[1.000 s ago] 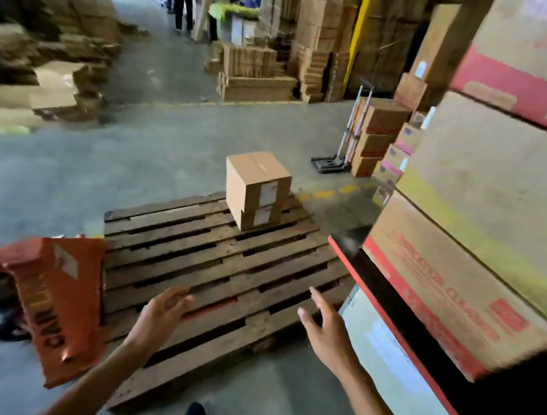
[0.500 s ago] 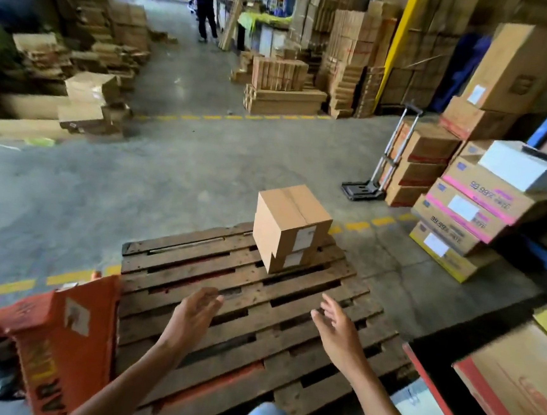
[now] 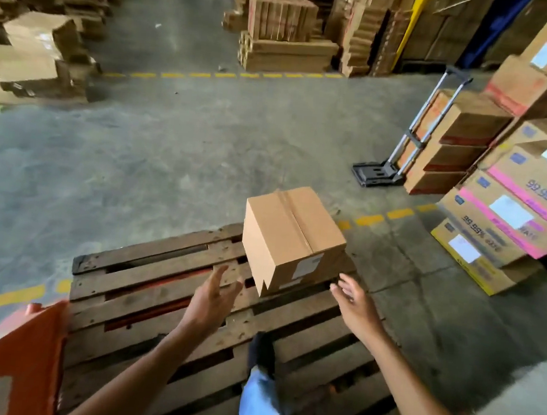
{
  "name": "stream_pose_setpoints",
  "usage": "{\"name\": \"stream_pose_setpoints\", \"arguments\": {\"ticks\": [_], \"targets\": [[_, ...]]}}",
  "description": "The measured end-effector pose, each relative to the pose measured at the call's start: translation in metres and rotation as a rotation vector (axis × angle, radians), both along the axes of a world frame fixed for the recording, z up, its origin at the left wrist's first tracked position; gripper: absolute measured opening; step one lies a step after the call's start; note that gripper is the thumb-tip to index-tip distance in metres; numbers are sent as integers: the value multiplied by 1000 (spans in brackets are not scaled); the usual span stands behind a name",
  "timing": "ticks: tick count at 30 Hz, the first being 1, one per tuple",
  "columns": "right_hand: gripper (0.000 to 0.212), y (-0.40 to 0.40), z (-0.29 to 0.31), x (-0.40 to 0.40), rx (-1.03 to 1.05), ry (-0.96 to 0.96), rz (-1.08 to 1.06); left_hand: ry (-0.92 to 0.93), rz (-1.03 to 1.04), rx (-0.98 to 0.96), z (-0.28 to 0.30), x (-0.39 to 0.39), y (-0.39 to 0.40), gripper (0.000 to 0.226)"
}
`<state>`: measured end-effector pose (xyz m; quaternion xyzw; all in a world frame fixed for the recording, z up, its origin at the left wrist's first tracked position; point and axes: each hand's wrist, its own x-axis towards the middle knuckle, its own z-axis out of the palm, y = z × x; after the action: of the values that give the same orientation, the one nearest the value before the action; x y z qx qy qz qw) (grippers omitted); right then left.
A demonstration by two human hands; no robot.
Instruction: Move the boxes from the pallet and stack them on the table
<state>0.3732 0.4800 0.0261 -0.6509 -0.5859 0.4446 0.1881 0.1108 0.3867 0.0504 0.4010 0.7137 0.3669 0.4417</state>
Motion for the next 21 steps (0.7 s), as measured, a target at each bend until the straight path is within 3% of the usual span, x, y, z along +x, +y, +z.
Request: {"name": "stream_pose_setpoints", "arguments": {"ticks": [5,10,15,17,21], "targets": [[58,177,-87,-1,-114,-88,-39,-74,49,-203,-84,8,166,64],[70,296,-160,4,-98,-228,-117,-50,48,-393,-180,27,258,63],[79,332,-210,6,-261,-232,-156,-402,184,-408,-225,33,290,39],[80,326,-209,4,-213,-207,-204,-454,256,-360,-223,27,285,44],[38,283,-164,-16,-83,15,-319,-491,371,-304,-185,-4,262,58]]}}
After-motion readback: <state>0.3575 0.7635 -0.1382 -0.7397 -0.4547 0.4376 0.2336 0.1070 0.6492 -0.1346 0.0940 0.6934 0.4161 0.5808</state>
